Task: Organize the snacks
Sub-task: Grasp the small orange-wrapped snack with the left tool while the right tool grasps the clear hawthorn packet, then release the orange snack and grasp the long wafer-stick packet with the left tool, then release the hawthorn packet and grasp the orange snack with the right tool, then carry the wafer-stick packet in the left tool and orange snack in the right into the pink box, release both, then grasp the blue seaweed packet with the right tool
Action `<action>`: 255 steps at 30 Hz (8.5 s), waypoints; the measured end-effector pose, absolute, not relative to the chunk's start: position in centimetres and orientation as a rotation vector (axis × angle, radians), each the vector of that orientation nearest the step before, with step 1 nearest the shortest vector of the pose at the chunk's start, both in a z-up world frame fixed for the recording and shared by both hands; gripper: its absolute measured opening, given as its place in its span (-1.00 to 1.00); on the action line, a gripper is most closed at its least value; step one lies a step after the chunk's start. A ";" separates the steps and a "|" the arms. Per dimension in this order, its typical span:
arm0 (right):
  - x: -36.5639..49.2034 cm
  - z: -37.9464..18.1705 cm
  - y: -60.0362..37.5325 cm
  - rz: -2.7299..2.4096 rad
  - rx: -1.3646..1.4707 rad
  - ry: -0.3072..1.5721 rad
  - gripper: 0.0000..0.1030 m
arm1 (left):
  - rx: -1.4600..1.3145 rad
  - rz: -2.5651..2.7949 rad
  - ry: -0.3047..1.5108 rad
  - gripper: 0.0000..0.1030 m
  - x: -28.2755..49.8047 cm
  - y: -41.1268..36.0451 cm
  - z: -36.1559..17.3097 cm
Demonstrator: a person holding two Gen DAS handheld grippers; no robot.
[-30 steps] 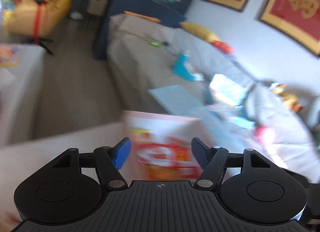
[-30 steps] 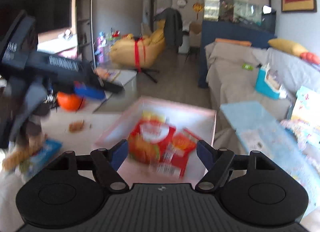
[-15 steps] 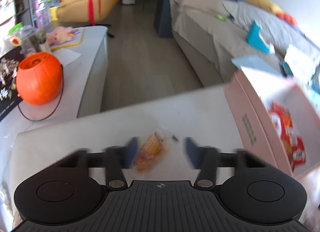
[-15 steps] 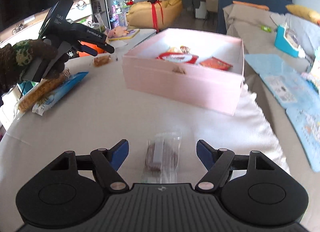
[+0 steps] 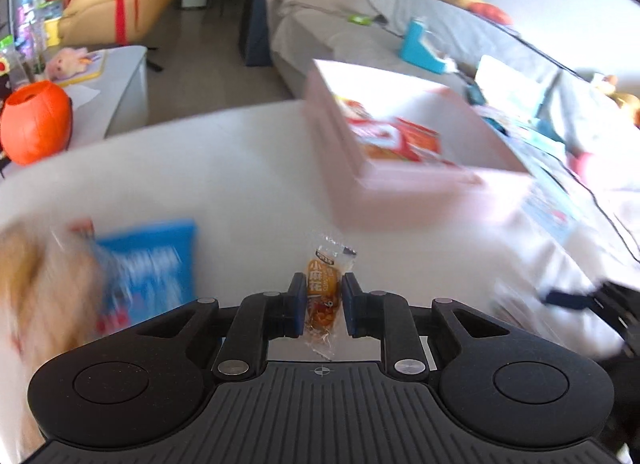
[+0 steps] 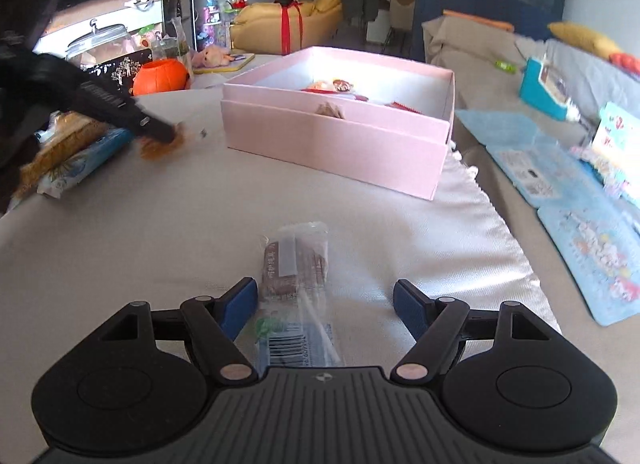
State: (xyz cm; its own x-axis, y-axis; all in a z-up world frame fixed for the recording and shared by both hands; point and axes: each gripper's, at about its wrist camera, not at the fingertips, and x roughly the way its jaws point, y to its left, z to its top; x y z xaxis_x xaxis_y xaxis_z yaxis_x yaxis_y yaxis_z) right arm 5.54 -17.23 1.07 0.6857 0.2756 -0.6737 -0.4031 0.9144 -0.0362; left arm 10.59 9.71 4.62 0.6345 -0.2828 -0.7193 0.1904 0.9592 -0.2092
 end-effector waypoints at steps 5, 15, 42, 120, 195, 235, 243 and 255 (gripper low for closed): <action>5.6 1.3 -16.7 0.407 -0.151 0.737 0.45 | -0.148 -0.308 0.863 -0.56 5.9 8.6 4.0; 4.8 1.5 -14.3 0.461 -0.167 0.733 0.43 | -0.165 -0.258 0.860 -0.53 2.8 8.1 3.0; 4.4 0.7 -14.5 0.432 -0.149 0.723 0.69 | -0.206 0.142 0.723 -0.17 1.7 20.5 4.3; 5.3 5.5 -19.5 0.303 -0.071 0.709 -0.62 | -0.238 -0.102 0.760 -0.35 0.0 13.7 6.0; 8.7 14.7 -20.6 0.374 -0.020 0.488 -0.62 | -0.092 -0.340 0.448 -0.33 10.3 4.2 19.1; 10.4 2.1 -5.3 0.650 -0.124 0.833 0.47 | -0.457 0.339 0.504 -0.33 5.8 30.1 5.1; 7.3 2.6 -5.9 0.696 -0.169 0.835 0.46 | -0.495 0.236 0.564 -0.33 8.3 28.8 2.3; 7.8 2.8 -5.5 0.688 -0.164 0.832 0.48 | -0.397 0.084 0.601 -0.32 3.0 20.4 4.7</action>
